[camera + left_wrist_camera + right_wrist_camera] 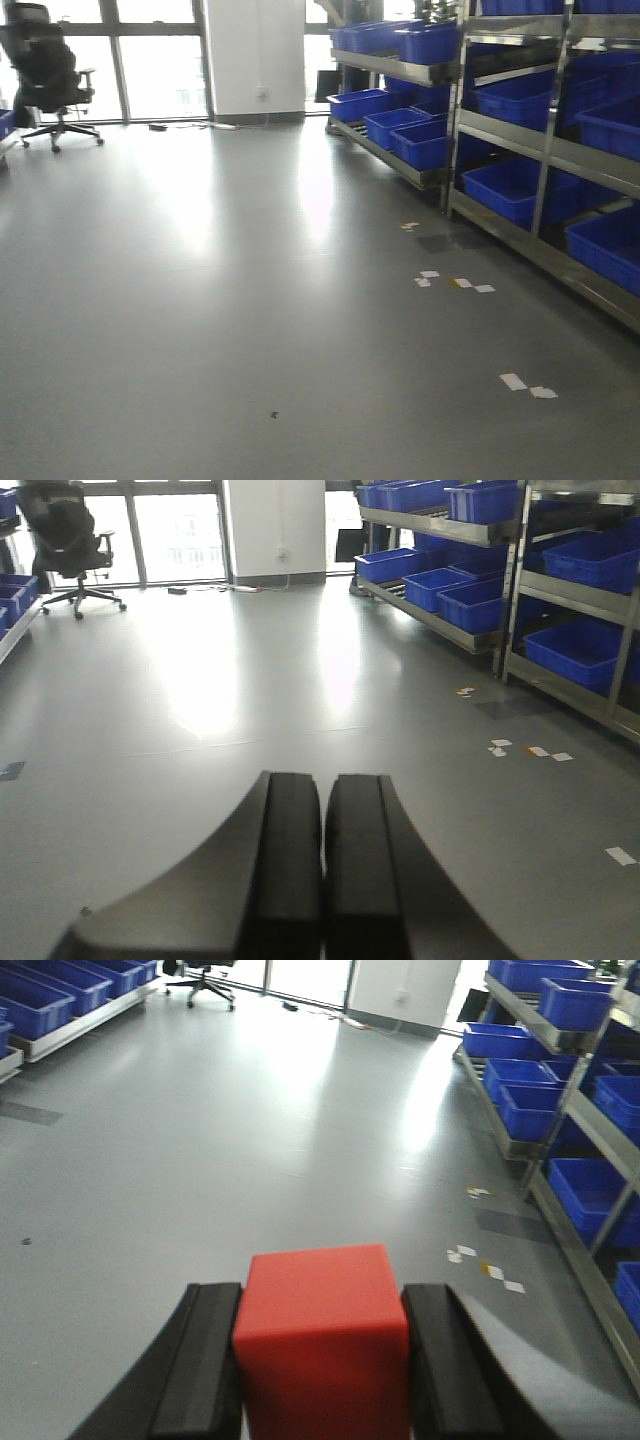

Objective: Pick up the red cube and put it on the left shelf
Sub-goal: 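Drive across the room holding the red cube in the right gripper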

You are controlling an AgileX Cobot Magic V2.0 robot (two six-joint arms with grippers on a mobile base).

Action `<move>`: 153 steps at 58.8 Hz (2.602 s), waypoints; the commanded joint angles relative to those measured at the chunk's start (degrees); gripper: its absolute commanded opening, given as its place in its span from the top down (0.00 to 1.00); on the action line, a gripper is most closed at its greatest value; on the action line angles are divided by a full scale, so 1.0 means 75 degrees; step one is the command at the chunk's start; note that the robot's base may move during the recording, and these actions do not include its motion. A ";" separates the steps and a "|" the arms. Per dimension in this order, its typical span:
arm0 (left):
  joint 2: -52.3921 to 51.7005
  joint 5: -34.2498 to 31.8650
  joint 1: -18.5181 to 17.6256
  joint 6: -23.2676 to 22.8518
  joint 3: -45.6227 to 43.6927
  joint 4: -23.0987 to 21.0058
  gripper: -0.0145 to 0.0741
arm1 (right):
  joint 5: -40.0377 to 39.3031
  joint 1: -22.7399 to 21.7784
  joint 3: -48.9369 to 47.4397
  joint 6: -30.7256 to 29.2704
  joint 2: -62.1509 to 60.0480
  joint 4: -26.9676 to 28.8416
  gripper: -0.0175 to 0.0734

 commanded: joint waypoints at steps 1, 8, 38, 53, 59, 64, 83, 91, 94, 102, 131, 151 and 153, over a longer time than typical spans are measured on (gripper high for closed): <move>-0.0123 -0.0668 -0.0035 -0.0007 0.0177 -0.0023 0.72 | -0.0609 0.0007 -0.0205 -0.0026 0.0045 0.0086 0.74; -0.0123 -0.0668 -0.0035 -0.0007 0.0177 -0.0023 0.72 | -0.0609 0.0007 -0.0205 -0.0026 0.0045 0.0086 0.74; -0.0123 -0.0668 -0.0035 -0.0007 0.0177 -0.0023 0.72 | -0.0585 0.0007 -0.0205 -0.0026 0.0045 0.0086 0.74; -0.0123 -0.0668 -0.0035 -0.0007 0.0177 -0.0023 0.72 | -0.0585 0.0007 -0.0205 -0.0026 0.0045 0.0086 0.74; -0.0123 -0.0668 -0.0035 -0.0007 0.0177 -0.0023 0.72 | -0.0585 0.0007 -0.0205 -0.0026 0.0045 0.0086 0.74; -0.0123 -0.0668 -0.0035 -0.0007 0.0177 -0.0023 0.72 | -0.0585 0.0007 -0.0205 -0.0026 0.0045 0.0086 0.74; -0.0123 -0.0668 -0.0035 -0.0007 0.0177 -0.0023 0.72 | -0.0585 0.0007 -0.0205 -0.0026 0.0045 0.0086 0.74; -0.0123 -0.0668 -0.0035 -0.0007 0.0177 -0.0023 0.72 | -0.0585 0.0007 -0.0205 -0.0026 0.0045 0.0086 0.74; -0.0123 -0.0668 -0.0035 -0.0007 0.0177 -0.0023 0.72 | -0.0585 0.0007 -0.0205 -0.0026 0.0045 0.0086 0.74; -0.0123 -0.0668 -0.0035 -0.0007 0.0177 -0.0023 0.72 | -0.0579 0.0007 -0.0205 -0.0026 0.0045 0.0086 0.74; -0.0123 -0.0668 -0.0035 -0.0007 0.0177 -0.0023 0.72 | -0.0579 0.0007 -0.0205 -0.0026 0.0045 0.0086 0.74; -0.0123 -0.0668 -0.0035 -0.0007 0.0177 -0.0023 0.72 | -0.0579 0.0007 -0.0205 -0.0026 0.0045 0.0086 0.74; -0.0123 -0.0668 -0.0035 -0.0007 0.0177 -0.0023 0.72 | -0.0579 0.0007 -0.0205 -0.0026 0.0045 0.0086 0.74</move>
